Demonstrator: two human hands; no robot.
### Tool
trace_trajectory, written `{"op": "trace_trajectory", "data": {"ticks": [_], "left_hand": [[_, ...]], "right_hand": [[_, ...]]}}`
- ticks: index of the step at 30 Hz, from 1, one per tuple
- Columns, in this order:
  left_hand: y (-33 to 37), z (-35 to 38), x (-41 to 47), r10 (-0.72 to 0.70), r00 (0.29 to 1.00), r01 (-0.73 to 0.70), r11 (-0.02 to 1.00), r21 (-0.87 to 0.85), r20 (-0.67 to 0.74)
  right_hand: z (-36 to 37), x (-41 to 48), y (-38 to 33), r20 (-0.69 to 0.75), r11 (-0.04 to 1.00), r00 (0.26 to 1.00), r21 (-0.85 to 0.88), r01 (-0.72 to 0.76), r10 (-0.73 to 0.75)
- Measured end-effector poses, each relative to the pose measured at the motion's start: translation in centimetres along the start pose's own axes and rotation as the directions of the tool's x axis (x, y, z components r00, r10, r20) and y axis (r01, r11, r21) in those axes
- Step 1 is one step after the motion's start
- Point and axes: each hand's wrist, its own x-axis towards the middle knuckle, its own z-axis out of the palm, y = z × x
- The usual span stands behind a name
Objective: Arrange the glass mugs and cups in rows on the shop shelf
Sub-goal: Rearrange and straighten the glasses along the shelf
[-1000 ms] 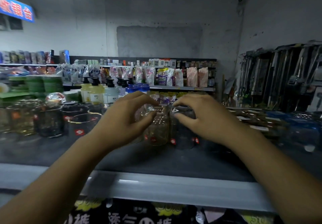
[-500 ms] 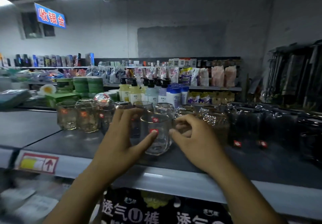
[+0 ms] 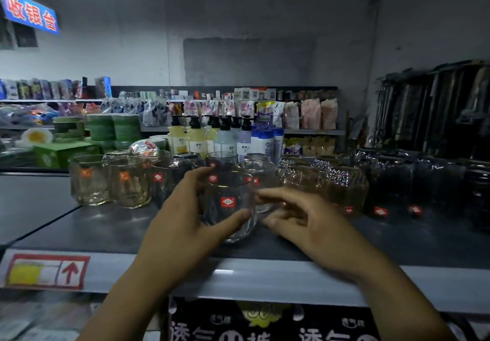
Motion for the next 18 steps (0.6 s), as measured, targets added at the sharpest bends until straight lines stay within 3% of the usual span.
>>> {"op": "trace_trajectory", "data": {"ticks": [6,13,15,18], "left_hand": [[-1.8,-2.4,-0.5,-0.023,0.998,0.028,0.996,0.082,-0.062],[-3.0,-3.5,-0.2,0.007,0.998,0.002,0.992,0.123,-0.070],[-2.4,-3.7,-0.1,0.092,0.982,-0.065,0.985,0.162,-0.167],[-0.1,-3.5,-0.1,0.292,0.885,-0.256,0.956,0.146,-0.362]], "right_hand": [[0.3,0.2,0.6,-0.170,0.998,0.985,0.064,0.016,-0.005],[1.3,0.6,-0.2,-0.250,0.949,0.956,-0.308,0.069,-0.151],[1.5,1.2,-0.9,-0.284,0.913,0.933,-0.397,0.095,-0.220],[1.6,2.8,-2.0,-0.298,0.851,0.911,-0.516,0.099,-0.287]]}}
